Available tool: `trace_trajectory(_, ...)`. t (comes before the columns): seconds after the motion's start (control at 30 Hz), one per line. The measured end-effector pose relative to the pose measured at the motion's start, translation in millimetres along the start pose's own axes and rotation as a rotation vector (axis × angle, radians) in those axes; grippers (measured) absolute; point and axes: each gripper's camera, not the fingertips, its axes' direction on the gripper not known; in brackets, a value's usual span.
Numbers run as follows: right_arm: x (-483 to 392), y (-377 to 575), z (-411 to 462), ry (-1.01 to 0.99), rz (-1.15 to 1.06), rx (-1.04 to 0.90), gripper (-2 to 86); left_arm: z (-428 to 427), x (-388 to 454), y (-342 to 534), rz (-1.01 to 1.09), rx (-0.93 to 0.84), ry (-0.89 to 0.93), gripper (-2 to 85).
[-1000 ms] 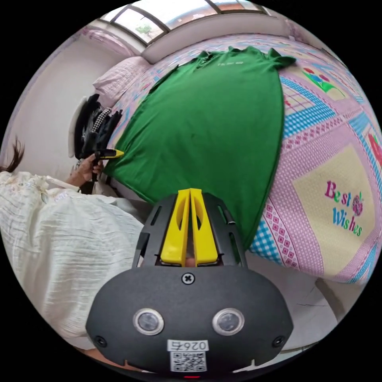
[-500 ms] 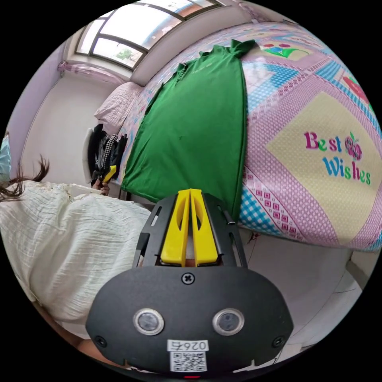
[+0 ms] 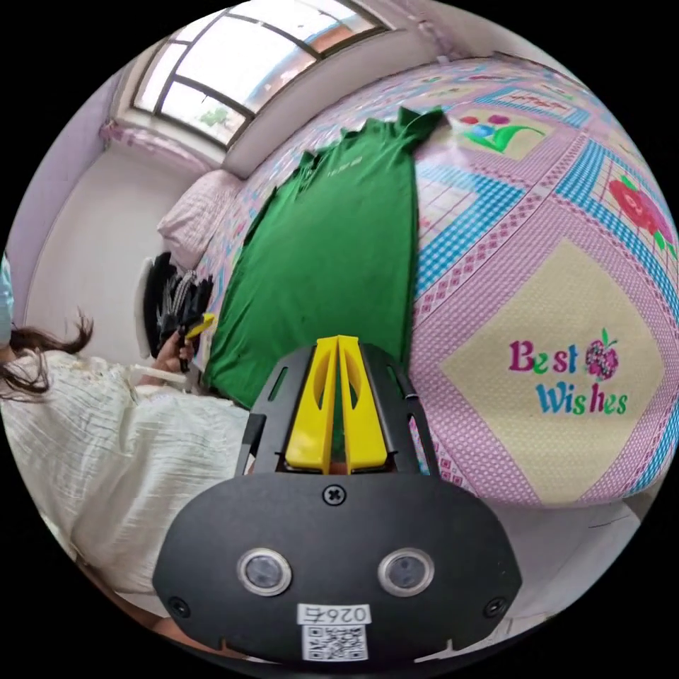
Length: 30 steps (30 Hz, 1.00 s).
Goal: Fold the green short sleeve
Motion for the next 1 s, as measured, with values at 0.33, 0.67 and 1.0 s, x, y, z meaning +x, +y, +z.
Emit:
trace_trajectory(0.33,27.8,-138.2,-23.8,0.16,0.005,0.276,0.0,207.2,221.2,-194.8,0.615,-0.265,0.141,5.4)
trace_trajectory(0.67,88.4,-263.3,-15.2,0.19,0.055,0.324,5.7,502.6,406.9,-322.7,0.983,-0.551,-0.11,16.2)
trace_trajectory(1.0,115.6,-341.2,34.4,0.275,0.03,0.136,7.5,663.5,432.4,-347.3,1.055,-0.854,-0.275,5.6)
